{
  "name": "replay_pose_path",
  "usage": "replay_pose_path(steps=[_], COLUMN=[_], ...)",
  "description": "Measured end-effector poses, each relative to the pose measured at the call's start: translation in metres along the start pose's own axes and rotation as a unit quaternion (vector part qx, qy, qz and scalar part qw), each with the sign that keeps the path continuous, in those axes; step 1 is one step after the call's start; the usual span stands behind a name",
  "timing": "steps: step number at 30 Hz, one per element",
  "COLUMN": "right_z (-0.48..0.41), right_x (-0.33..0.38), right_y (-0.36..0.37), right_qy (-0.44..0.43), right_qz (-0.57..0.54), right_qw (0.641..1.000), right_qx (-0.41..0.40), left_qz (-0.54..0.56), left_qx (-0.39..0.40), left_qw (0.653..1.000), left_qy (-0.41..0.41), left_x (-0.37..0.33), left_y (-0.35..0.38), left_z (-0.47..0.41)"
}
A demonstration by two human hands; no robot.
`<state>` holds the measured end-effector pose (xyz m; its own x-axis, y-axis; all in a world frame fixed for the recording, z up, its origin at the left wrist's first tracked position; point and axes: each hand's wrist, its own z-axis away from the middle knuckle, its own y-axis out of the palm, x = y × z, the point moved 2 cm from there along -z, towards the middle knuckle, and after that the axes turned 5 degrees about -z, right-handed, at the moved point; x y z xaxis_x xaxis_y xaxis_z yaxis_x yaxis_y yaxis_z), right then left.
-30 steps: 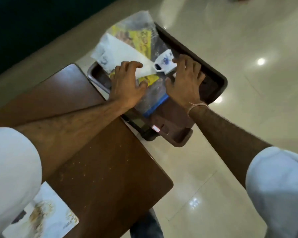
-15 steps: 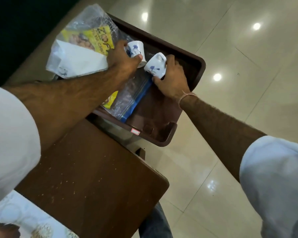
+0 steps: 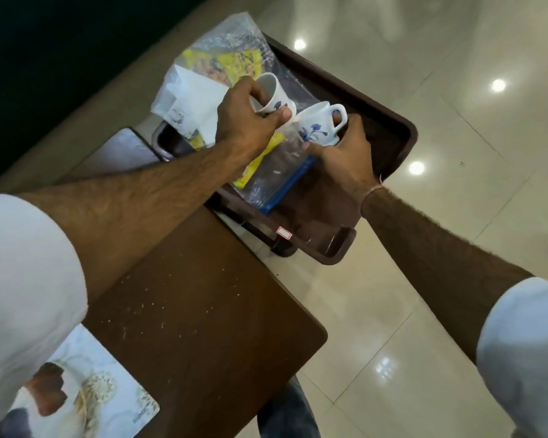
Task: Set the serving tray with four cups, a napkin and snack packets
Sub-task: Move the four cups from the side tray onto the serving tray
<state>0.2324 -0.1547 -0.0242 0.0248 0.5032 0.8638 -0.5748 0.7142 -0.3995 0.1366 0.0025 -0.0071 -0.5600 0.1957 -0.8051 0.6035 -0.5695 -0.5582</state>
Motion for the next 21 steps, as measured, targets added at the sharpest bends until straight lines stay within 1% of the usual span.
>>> replay_pose_path(steps=[2,5,7,11,15,21], right_z=[0.007,0.025,0.040,0.079,0.122,0.195], right_x=[0.007,0.017,0.022,0.036,0.047,0.052], right_y=[0.013,0.045,0.069,0.123,0.174,0.247], right_qy=[0.001,-0.011,-0.013,-0.056,-0.095,-0.118], right_qz=[-0.039,-0.045,-0.067,-0.054,-0.043,-0.046], right_qw=[0.999,0.997,0.995,0.988,0.973,0.941], right_qx=[0.016,0.054,0.077,0.136,0.206,0.313], left_qz=[0.017,0.015,0.028,0.015,-0.005,-0.041], left_qx=[-0.016,-0.041,-0.047,-0.092,-0.124,-0.154], left_qw=[1.000,0.999,0.998,0.994,0.987,0.978], left_qy=[-0.003,-0.013,-0.027,-0.059,-0.099,-0.133], left_x=[0.009,0.031,0.050,0.095,0.140,0.200], left_y=[-0.023,-0.066,-0.092,-0.147,-0.191,-0.244], left_z=[0.011,0.029,0.043,0.085,0.132,0.215])
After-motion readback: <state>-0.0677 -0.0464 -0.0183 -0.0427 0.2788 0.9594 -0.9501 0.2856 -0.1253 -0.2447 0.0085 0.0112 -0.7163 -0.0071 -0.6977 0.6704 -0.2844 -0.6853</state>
